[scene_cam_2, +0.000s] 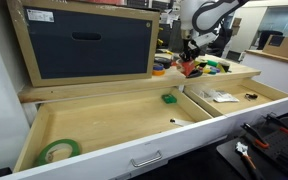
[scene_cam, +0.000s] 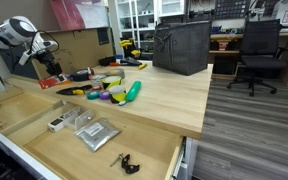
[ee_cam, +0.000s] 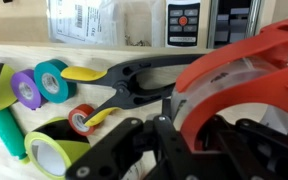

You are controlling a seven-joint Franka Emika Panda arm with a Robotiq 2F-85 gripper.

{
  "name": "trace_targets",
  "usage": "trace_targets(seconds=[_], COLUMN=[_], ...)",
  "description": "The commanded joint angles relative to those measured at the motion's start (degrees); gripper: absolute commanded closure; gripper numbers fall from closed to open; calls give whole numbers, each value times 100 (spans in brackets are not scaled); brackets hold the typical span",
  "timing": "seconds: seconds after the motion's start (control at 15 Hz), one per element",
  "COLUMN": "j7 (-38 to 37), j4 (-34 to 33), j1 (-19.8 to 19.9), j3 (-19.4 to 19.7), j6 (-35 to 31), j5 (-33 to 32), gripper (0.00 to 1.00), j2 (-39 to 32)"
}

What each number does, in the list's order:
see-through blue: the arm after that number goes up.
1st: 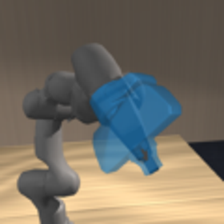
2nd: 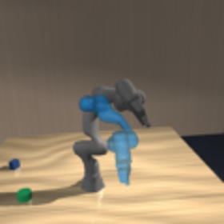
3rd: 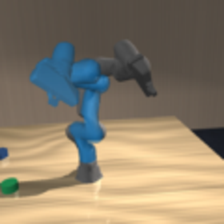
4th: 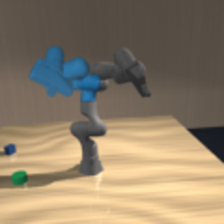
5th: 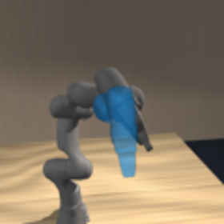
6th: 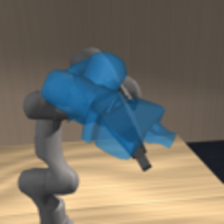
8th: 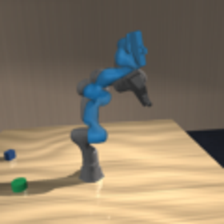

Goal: Put the tape and tape dispenser into the drawer

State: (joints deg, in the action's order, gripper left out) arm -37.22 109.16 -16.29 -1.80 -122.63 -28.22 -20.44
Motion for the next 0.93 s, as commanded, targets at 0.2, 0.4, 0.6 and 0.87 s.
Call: trace_targets(seconds=[0.2, 0.4, 0.6, 0.87], j7=[694, 760, 793, 674], j4=[883, 1149, 1407, 1579], j1=[-44, -95, -141, -260], j3=[-275, -363, -447, -521], j6=[-439, -622, -694, -736], j5=[-73, -78, -99, -268], gripper=[94, 94, 94, 94], j2=[560, 672, 771, 687])
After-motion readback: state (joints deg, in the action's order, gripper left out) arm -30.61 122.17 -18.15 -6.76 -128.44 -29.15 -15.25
